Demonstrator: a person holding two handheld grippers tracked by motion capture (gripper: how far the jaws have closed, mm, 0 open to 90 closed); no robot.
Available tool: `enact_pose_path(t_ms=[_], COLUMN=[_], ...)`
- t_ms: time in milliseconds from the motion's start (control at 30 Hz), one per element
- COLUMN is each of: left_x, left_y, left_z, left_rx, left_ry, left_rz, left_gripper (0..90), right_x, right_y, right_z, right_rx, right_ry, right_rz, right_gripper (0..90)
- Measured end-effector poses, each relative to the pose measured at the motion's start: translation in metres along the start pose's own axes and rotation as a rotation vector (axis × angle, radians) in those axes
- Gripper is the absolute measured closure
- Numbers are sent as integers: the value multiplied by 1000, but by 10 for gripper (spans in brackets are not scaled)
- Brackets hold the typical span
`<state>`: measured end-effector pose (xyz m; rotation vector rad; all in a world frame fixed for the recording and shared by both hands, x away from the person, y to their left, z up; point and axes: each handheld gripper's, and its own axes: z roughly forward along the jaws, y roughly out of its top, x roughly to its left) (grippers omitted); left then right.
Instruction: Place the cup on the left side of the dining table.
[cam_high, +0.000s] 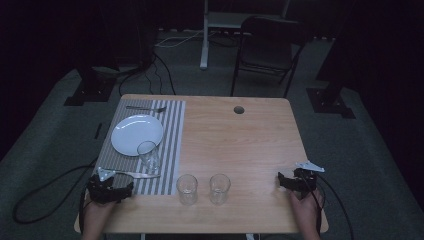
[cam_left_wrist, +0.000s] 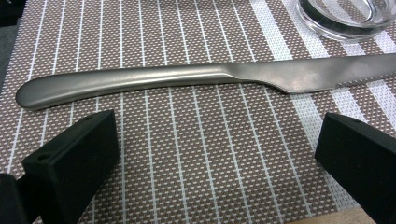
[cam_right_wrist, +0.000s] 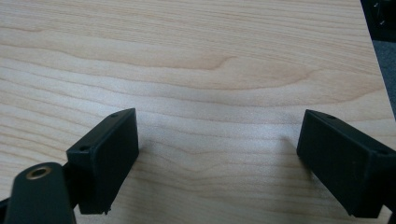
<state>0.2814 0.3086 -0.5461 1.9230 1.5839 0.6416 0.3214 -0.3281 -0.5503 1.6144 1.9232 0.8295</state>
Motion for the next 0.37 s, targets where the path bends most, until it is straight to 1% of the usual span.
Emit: enact_pose_path(t_ms=[67,133,367], left_x=[-2,-3,-3], left_y=[-1,-1,-1], left_z=[-1,-1,-1], left_rx=[0,2,2], left_ry=[16,23,25], left_rz=[-18,-25,-27], left_gripper=[2,2,3], right_x=[0,0,0], right_y=[0,0,0], right_z=[0,0,0], right_rx=[0,0,0], right_ry=[0,0,0], right_rz=[-1,-1,0], right_gripper=[124,124,124])
